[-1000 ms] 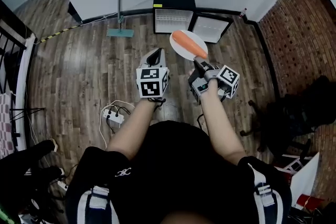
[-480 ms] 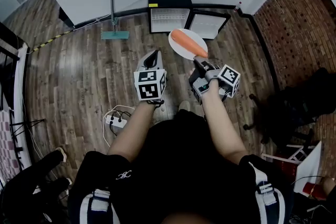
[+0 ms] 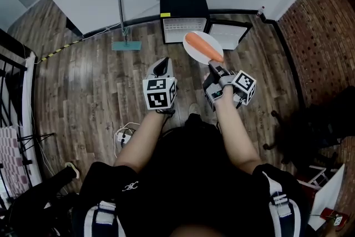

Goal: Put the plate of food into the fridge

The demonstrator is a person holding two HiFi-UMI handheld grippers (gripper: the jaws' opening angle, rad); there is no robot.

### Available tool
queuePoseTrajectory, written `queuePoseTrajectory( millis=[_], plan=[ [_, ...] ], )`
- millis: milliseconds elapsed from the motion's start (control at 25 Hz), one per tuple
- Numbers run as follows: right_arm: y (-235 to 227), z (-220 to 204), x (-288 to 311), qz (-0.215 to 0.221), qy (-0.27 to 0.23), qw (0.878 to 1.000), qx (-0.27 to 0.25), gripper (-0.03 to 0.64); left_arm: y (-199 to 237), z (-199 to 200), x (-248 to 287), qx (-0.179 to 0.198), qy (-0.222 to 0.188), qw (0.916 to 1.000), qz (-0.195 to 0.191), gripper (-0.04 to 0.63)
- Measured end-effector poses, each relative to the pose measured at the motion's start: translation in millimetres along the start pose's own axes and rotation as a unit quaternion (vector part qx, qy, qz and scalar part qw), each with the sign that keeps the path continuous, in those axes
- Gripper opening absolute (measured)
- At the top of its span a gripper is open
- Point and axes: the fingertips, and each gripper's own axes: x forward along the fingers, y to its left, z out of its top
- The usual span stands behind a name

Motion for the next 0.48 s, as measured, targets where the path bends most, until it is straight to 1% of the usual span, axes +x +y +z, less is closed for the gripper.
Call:
queuePoseTrajectory(
  millis=[240, 480],
  plan=[
    [10.5, 67.6, 51.6, 0.006, 0.016, 1.0, -0.019, 0.028, -4.1, 36.2, 70.7, -0.003, -0.002, 0.9998, 0.018, -0.002],
    [-1.2, 118.9, 93.6, 0.004, 0.044, 0.999, -0.008, 0.029, -11.9, 39.3, 130.9, -0.011, 0.016, 0.9992, 0.036, -0.002]
  ],
)
